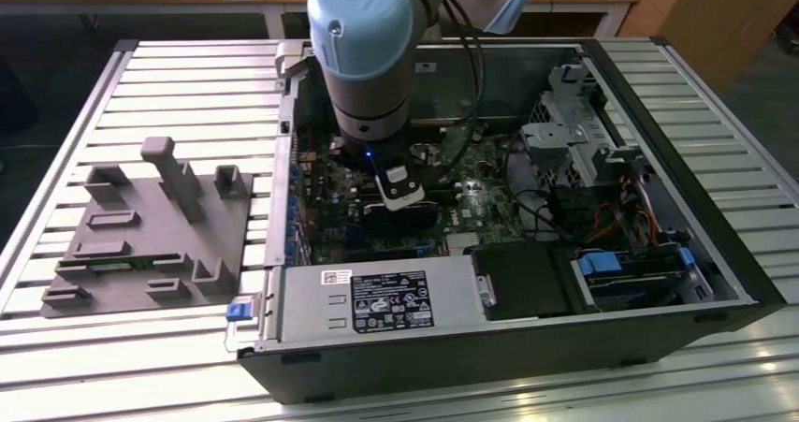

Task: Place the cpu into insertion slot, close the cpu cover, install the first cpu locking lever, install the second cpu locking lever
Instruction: 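Install the second cpu locking lever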

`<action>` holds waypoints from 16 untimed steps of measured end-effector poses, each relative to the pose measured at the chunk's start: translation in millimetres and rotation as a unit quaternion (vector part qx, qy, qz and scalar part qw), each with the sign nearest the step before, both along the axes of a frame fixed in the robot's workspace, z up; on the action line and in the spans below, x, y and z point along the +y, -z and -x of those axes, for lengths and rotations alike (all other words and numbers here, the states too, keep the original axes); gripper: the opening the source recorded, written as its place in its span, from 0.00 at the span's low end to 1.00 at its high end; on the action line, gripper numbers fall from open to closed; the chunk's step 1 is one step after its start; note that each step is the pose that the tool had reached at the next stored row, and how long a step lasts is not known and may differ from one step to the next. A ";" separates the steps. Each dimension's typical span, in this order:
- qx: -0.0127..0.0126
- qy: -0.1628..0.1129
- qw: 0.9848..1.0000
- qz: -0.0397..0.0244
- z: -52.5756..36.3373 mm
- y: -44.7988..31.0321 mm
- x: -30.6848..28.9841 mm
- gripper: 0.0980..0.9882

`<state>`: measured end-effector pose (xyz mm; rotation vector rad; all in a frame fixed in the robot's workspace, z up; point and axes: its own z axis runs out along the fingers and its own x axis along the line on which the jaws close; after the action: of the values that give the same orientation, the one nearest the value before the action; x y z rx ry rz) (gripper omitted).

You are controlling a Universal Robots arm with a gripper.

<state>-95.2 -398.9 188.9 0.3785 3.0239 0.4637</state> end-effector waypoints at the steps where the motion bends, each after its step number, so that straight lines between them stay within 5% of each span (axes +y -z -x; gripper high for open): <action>1: 0.000 0.000 1.000 0.000 0.0 0.1 0.0 0.01; 11: 0.000 0.000 1.000 0.000 0.4 1.1 0.1 0.01; 16: 0.000 0.000 1.000 0.000 0.4 -5.1 0.0 0.01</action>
<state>-95.6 -398.9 193.9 0.3785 3.0236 0.4642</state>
